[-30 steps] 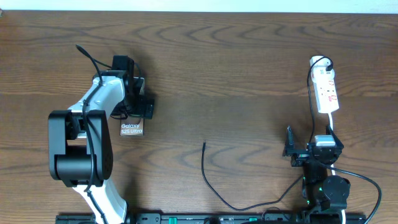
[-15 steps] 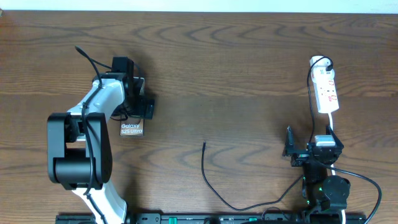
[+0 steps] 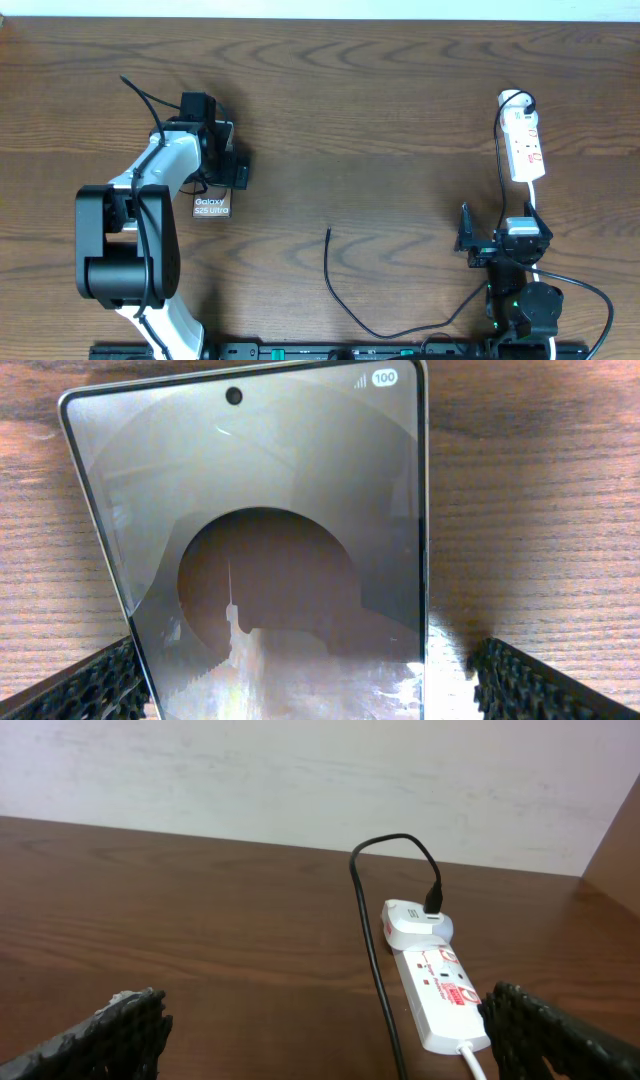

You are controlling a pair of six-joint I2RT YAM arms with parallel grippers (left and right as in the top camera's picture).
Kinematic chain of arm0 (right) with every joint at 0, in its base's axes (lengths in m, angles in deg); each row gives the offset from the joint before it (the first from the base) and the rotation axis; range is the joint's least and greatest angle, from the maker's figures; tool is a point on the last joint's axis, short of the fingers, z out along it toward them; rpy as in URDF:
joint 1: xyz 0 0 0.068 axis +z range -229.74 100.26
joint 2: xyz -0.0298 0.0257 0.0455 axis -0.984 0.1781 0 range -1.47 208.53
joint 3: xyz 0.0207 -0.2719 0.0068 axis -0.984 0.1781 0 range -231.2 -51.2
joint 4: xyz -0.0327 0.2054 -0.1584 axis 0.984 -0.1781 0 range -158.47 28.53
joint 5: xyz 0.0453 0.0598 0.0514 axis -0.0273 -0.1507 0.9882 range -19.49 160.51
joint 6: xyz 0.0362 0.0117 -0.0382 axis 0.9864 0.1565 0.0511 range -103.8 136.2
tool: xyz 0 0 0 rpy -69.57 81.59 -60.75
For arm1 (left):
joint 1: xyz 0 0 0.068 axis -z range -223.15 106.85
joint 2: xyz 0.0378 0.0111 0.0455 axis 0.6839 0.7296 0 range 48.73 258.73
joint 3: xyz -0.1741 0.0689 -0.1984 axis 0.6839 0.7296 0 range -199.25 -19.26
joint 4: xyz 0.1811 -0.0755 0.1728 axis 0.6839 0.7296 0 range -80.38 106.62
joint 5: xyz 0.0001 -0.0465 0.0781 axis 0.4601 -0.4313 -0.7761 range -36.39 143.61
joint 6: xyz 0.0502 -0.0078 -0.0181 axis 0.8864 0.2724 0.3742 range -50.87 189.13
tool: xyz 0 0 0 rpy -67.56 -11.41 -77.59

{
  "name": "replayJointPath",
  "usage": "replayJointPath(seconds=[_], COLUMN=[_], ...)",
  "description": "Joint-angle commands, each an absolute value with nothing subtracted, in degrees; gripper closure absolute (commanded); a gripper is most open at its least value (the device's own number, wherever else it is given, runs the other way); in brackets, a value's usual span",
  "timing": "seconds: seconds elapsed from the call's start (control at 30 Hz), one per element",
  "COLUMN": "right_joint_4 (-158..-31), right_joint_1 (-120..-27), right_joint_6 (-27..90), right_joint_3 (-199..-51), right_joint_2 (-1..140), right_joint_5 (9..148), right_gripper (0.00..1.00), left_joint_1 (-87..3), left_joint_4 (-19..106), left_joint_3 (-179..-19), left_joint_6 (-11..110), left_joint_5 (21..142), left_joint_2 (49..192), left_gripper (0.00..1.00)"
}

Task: Plug charger to phone and switch on socket
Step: 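Close the left gripper on the phone's long edges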

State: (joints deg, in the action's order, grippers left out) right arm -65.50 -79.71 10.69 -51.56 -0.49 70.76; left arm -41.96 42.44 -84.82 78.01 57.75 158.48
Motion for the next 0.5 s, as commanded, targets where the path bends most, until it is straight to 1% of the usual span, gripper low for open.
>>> replayJointPath(seconds=[0.0,0.47], right_joint_4=[-65.8,-65.8], right_joint_1=[-79.3,-79.3], right_joint_6=[10.2,10.2], right_joint_3=[-51.5,-51.5], right_joint_2=[-0.6,-0.6], right_joint_5=[70.9,70.9], right_gripper=[0.01,0.01], left_joint_1=[-41.5,-41.5], left_joint_4=[42.5,45.9], left_joint_3=[-79.5,-79.5], left_joint_6=[78.1,76.5], left_joint_5=[58.0,58.0], left_joint_2=[165.6,165.6], left_gripper=[0.0,0.0])
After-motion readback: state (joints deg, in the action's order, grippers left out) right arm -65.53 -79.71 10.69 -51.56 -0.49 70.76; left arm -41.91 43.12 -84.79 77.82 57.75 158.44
